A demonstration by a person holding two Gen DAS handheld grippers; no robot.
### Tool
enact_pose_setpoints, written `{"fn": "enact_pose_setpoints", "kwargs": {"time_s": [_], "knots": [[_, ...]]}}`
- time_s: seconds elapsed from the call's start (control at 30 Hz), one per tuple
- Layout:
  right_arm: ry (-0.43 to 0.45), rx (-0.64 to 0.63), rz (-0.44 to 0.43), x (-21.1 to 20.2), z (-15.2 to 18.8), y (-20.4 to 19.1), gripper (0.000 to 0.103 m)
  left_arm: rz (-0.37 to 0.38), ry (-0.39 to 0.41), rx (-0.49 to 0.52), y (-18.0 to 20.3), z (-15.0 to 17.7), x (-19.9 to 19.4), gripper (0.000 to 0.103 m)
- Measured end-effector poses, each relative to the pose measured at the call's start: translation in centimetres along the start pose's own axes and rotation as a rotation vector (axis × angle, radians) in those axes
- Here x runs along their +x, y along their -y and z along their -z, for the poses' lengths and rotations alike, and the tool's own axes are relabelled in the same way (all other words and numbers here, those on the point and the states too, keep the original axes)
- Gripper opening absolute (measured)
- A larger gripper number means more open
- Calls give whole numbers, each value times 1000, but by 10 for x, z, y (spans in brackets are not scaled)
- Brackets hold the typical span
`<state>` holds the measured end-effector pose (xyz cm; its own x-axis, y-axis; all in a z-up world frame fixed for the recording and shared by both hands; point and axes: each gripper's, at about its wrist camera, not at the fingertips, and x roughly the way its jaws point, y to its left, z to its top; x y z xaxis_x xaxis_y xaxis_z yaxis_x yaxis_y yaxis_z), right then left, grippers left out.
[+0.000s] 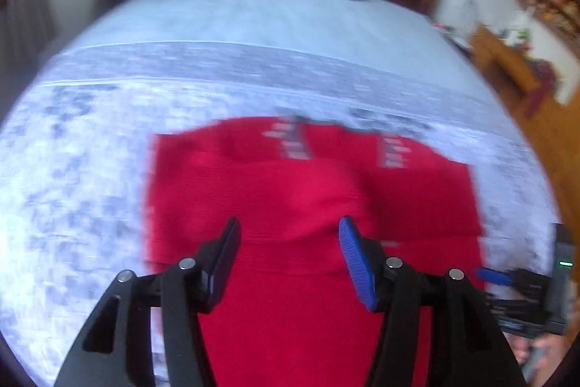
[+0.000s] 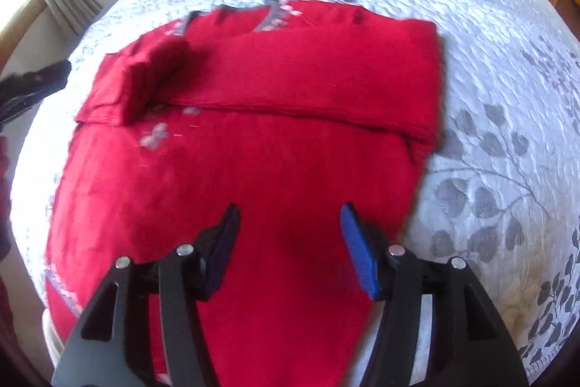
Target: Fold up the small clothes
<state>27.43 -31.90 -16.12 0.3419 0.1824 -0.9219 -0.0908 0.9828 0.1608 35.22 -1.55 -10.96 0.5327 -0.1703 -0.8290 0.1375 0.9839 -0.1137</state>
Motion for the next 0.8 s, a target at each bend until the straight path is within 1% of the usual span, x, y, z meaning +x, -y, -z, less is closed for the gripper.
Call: {"fn": "enact_pose_setpoints", "kwargs": {"time_s": [0.03, 0.1, 0.17, 0.23, 0.3, 0.33, 0.37, 0.4, 0.43, 0.53, 0.57, 0.6, 0.67, 0.73, 0.8], "knots": [[-7, -15, -2, -1, -1, -8, 58, -58, -23, -12, -15, -1, 5, 56], [-15, -62, -28, -1, -5, -31, 58, -126, -80, -41, -43, 3, 16, 56], [-27, -94, -56, 2, -7, -51, 57, -174, -119, -48, -56, 10, 25, 56], [-50, -112, -60, 11, -10, -66, 57, -204, -156, -41, -61, 21, 38, 56], [-110, -121, -46, 32, -8, -77, 57, -200, -193, -54, -65, 33, 51, 56], [-144, -112, -55, 43, -7, -78, 57, -191, -207, -64, -68, 38, 57, 56], [-166, -103, -52, 52, -5, -77, 58, -182, -219, -79, -72, 42, 64, 58], [-172, -96, -47, 58, -4, -76, 59, -177, -218, -86, -74, 46, 66, 59], [-175, -91, -52, 62, -4, -75, 62, -167, -213, -87, -76, 47, 69, 60], [-210, -87, -27, 61, -12, -79, 61, -139, -214, -70, -79, 48, 71, 62], [-230, -90, -3, 60, -18, -84, 61, -123, -213, -72, -81, 48, 72, 62], [-230, -92, 5, 58, -22, -88, 61, -102, -212, -73, -84, 48, 72, 63], [-202, -105, -38, 47, -41, -105, 58, -85, -202, -64, -86, 46, 67, 62], [-184, -113, -68, 41, -60, -123, 58, -103, -168, -49, -91, 47, 54, 62], [-165, -152, -61, 42, -85, -149, 58, -116, -144, -42, -100, 48, 45, 62]]}}
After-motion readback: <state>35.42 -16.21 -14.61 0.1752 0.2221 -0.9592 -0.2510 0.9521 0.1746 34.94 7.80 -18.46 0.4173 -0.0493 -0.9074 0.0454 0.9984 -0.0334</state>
